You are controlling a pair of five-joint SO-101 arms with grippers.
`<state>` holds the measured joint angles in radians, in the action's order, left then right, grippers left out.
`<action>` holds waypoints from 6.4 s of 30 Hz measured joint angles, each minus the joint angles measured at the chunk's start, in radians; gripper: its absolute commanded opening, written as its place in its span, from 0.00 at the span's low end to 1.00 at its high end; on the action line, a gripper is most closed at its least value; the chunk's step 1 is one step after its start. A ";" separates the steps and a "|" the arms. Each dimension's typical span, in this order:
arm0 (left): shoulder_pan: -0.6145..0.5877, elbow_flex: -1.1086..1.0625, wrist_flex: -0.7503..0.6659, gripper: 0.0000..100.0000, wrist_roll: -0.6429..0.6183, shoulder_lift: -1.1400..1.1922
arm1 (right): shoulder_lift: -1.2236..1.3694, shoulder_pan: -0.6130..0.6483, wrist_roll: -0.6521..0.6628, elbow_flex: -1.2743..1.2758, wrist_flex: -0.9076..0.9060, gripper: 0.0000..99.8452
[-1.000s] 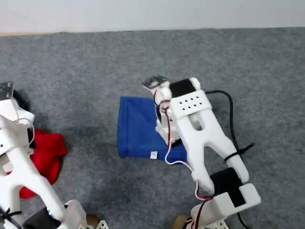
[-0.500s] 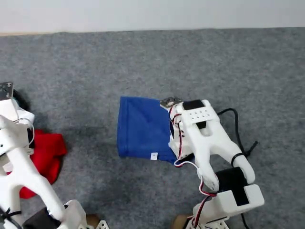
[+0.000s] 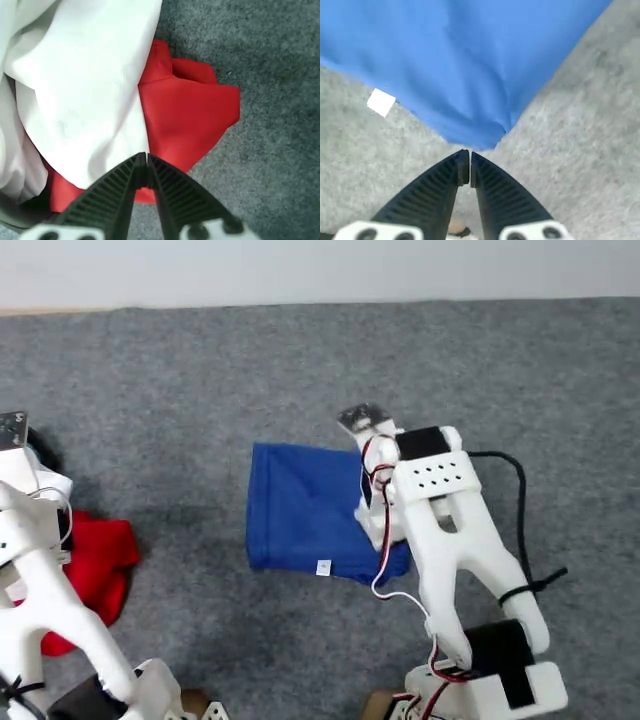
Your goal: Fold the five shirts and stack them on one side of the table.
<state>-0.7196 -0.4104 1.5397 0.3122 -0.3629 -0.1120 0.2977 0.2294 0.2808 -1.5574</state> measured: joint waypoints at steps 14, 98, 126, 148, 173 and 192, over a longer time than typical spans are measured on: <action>0.000 0.000 0.000 0.01 0.000 0.000 | 0.387 0.014 0.015 -0.017 0.072 0.01; 0.000 0.000 0.021 0.01 0.000 0.000 | 0.747 -0.201 0.555 -0.950 0.066 0.01; 0.000 -0.104 -0.031 0.01 0.000 0.000 | 1.083 -0.198 -0.423 -1.688 -0.071 0.27; 0.000 -0.104 -0.005 0.01 0.000 0.000 | 0.825 0.002 -1.019 -1.432 -0.196 0.42; 0.000 -0.104 0.014 0.01 0.000 0.000 | 1.126 -0.094 -1.211 -1.349 -0.068 0.43; 0.000 -0.104 0.014 0.01 0.000 0.000 | 1.241 -0.140 -1.148 -1.353 0.032 0.02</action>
<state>-0.7196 -0.5148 1.5535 0.3122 -0.3629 1.1293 0.1580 -0.9183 -1.0725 -1.5251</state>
